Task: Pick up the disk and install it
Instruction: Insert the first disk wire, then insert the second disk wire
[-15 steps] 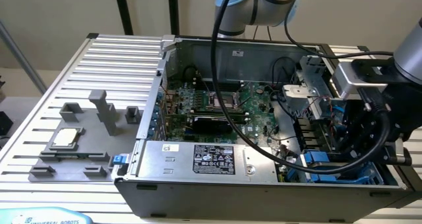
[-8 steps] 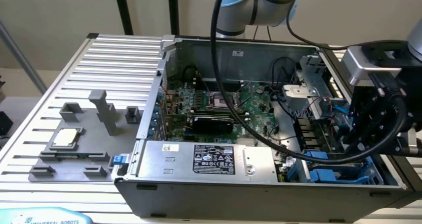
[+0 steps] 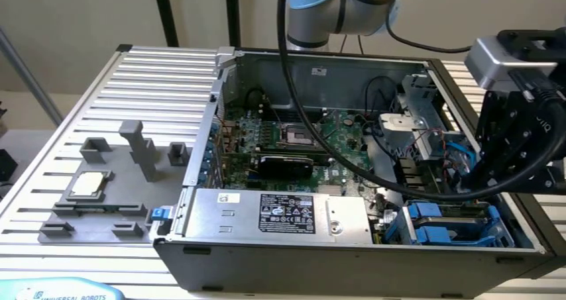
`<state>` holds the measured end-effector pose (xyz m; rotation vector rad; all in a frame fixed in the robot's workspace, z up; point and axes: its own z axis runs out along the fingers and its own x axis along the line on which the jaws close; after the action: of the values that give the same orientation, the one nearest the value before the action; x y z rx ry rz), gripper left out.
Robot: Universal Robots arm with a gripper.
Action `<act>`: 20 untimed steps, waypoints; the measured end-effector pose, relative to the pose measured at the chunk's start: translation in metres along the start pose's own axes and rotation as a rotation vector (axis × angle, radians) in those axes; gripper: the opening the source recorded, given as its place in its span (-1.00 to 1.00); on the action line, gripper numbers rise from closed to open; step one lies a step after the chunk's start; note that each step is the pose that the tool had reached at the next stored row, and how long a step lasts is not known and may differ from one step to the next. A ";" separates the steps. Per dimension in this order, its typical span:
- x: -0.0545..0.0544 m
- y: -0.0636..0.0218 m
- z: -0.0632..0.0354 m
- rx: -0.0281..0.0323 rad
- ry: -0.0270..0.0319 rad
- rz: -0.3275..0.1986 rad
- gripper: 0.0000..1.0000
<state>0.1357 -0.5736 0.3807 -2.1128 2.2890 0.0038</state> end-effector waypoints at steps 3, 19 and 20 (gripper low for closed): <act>0.001 0.0113 -0.0010 0.0021 0.0001 0.000 -0.51; 0.002 0.0211 -0.0013 0.0063 -0.0002 0.000 -0.51; 0.002 0.0211 -0.0013 0.0063 -0.0001 0.000 -0.51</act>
<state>0.1145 -0.5736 0.3817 -2.1099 2.2858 -0.0033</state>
